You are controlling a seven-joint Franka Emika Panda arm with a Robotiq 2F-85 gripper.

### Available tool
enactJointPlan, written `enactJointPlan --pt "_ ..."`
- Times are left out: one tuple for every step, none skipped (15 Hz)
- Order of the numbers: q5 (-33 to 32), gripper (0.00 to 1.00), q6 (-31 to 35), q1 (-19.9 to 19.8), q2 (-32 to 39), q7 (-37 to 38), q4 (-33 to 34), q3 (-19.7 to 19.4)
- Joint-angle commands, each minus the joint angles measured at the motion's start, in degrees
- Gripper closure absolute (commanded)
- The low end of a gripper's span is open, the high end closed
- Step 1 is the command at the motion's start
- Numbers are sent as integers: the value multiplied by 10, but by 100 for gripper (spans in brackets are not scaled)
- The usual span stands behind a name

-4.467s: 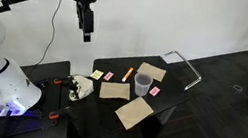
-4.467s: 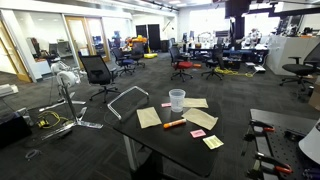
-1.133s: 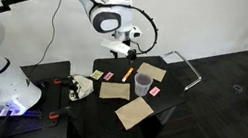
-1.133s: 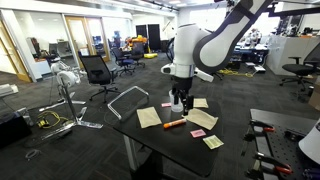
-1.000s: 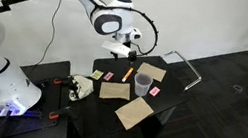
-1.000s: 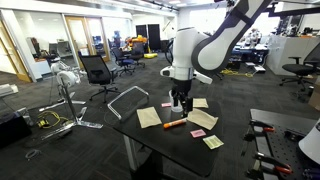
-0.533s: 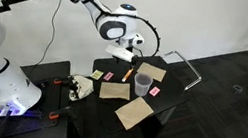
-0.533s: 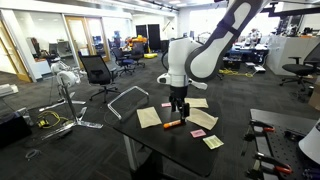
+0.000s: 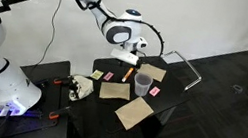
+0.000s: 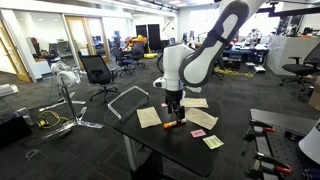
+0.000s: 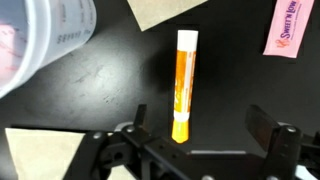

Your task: Put the marker in the cup

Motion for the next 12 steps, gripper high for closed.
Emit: enactJointPlan --pt "-17 0 -5 -12 30 -1 35 8" --pt "-19 0 -6 -13 36 -1 42 9" --pt "-21 0 -7 -13 41 0 47 9" --pt "-23 8 -8 -13 46 -1 52 10" --pt "-25 28 -8 -14 50 -1 56 10" --pt "-26 34 -8 -14 54 -1 60 11" --pt "-27 41 -9 -14 57 -1 64 11" --pt "-27 51 -9 -15 60 0 67 11" --pt "-27 58 -9 -15 62 -1 69 12" --pt "-26 66 -9 -16 63 -1 71 13" --pt "-26 73 -9 -17 65 -1 73 13" --pt "-26 81 -9 -17 66 -2 74 14"
